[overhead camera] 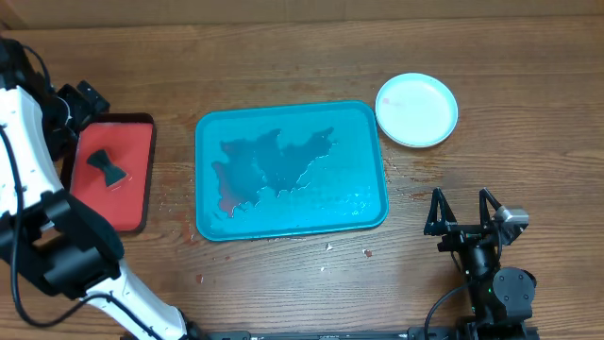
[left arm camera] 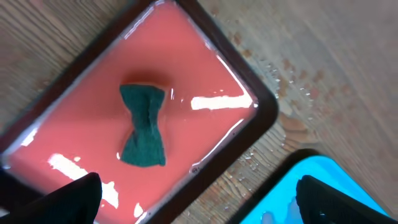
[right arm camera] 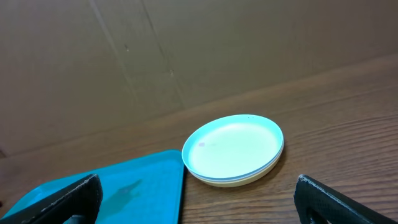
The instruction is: Clean dirty plates on tray and stack at the side
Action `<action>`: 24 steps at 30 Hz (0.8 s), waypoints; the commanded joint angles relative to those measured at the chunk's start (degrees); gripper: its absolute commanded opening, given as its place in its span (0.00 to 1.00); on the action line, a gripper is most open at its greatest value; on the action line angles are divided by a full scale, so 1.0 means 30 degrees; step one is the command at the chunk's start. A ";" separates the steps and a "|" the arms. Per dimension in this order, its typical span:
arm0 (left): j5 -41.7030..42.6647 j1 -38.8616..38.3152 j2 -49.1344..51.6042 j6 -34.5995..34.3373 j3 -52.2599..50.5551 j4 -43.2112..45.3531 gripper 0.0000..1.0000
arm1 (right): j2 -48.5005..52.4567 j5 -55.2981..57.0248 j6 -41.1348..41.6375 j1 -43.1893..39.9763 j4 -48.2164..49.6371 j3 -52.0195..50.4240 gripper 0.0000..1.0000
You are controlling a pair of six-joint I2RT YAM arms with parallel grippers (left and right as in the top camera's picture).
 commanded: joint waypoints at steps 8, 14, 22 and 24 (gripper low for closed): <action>0.0102 -0.0634 -0.8612 0.2769 -0.4918 0.2237 1.00 | -0.0226 0.0182 -0.0073 0.0109 0.0109 -0.0204 1.00; 0.0918 -0.2871 -1.4375 0.3978 -1.1417 0.6790 1.00 | -0.0226 0.0182 -0.0073 0.0109 0.0109 -0.0197 1.00; 0.0903 -0.7868 -2.2156 0.4299 -1.8316 0.9311 1.00 | -0.0226 0.0182 -0.0073 0.0102 0.0109 -0.0197 1.00; 0.0889 -0.8211 -2.3409 0.4306 -1.8935 0.9173 1.00 | -0.0226 0.0182 -0.0073 0.0102 0.0109 -0.0204 1.00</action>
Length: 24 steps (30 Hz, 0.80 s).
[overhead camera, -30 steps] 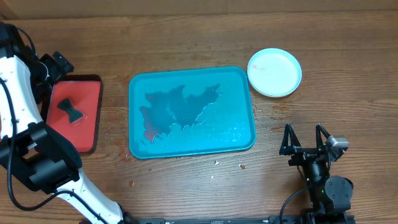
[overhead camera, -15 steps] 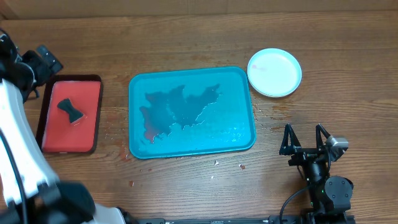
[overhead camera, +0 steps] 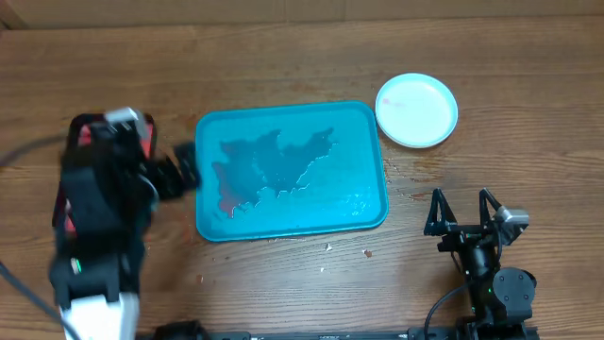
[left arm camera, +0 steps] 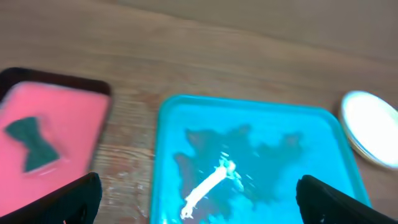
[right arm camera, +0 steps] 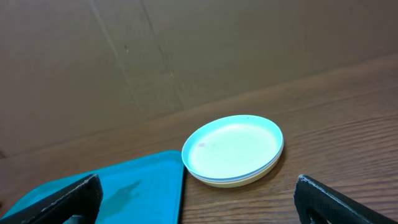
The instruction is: Clean dirty plates on tray and stack at the side
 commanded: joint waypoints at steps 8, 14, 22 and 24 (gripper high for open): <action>-0.0036 -0.0554 -0.4350 0.0903 -0.2586 -0.1246 1.00 | -0.0211 0.0175 -0.0073 0.0109 0.0109 -0.0197 1.00; 0.1996 -0.0561 -0.6710 0.3089 -0.7635 0.4080 1.00 | -0.0211 0.0175 -0.0073 0.0109 0.0109 -0.0197 1.00; 0.2463 -0.0561 -1.2415 0.2280 -1.4222 0.9653 1.00 | -0.0211 0.0175 -0.0073 0.0109 0.0109 -0.0204 1.00; 0.2463 -0.0561 -1.3333 0.2280 -1.5052 1.0265 1.00 | -0.0211 0.0175 -0.0073 0.0109 0.0109 -0.0204 1.00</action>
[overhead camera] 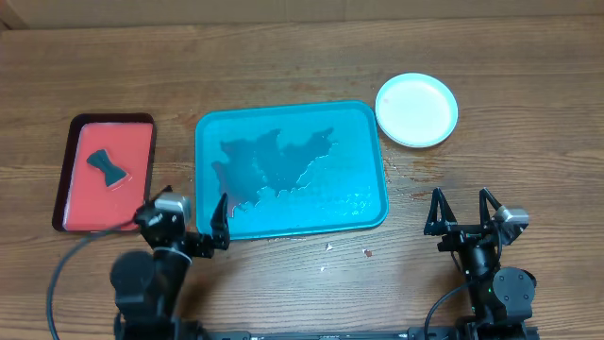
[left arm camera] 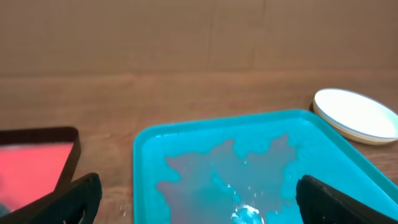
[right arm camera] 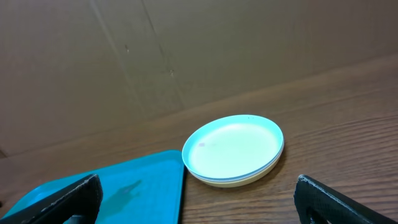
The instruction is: Clean dirty plates on tray and stack at the side
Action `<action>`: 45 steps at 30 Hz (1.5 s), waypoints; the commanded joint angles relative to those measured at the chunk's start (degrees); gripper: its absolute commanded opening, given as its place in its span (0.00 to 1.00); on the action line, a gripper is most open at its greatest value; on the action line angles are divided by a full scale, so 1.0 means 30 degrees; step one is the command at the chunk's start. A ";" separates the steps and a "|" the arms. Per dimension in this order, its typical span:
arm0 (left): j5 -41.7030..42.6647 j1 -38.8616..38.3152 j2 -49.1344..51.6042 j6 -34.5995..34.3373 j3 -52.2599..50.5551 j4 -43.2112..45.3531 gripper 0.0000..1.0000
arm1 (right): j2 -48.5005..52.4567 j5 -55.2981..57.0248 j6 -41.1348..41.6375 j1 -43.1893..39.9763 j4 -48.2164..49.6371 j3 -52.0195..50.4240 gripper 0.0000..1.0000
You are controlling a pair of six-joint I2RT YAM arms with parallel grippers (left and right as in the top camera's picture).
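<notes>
The blue tray point(overhead camera: 290, 170) lies mid-table, wet with a dark smear and no plate on it. A stack of pale plates point(overhead camera: 416, 109) rests on the wood at the tray's far right corner, also seen as plates point(right arm camera: 234, 150) and plates point(left arm camera: 356, 114). My left gripper point(overhead camera: 191, 219) stands open near the table's front, just off the tray's near left corner, holding nothing. My right gripper point(overhead camera: 462, 212) is open at the front right, empty, facing the plates.
A red tray point(overhead camera: 105, 172) with a dark green sponge point(overhead camera: 107, 166) on it lies at the left. Crumbs and water drops dot the wood in front of the blue tray and to its right. A brown wall stands behind the table.
The left arm has drawn back from over the red tray's right side to the table's front, its camera now level. The right arm, plates and both trays are unmoved.
At first the left gripper hung open over the red tray, above the sponge lying there. Then it was beside the blue tray's left edge, looking along it. Now it is low at the front, open and empty. The right arm has stayed still throughout.
</notes>
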 commanded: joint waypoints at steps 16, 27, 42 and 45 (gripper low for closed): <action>-0.4736 -0.0051 -0.4962 -0.3985 -0.5391 0.4379 1.00 | -0.0211 0.0175 -0.0066 0.0109 0.0117 -0.0197 1.00; -0.5129 -0.0510 -0.5005 -0.2455 -0.5370 0.2994 1.00 | -0.0211 0.0175 -0.0066 0.0109 0.0117 -0.0197 1.00; -0.5151 -0.0750 -0.4983 -0.2361 -0.5370 0.3024 1.00 | -0.0211 0.0175 -0.0066 0.0109 0.0117 -0.0197 1.00; -0.5151 -0.0750 -0.4983 -0.2361 -0.5370 0.3024 1.00 | -0.0211 0.0175 -0.0066 0.0109 0.0117 -0.0204 1.00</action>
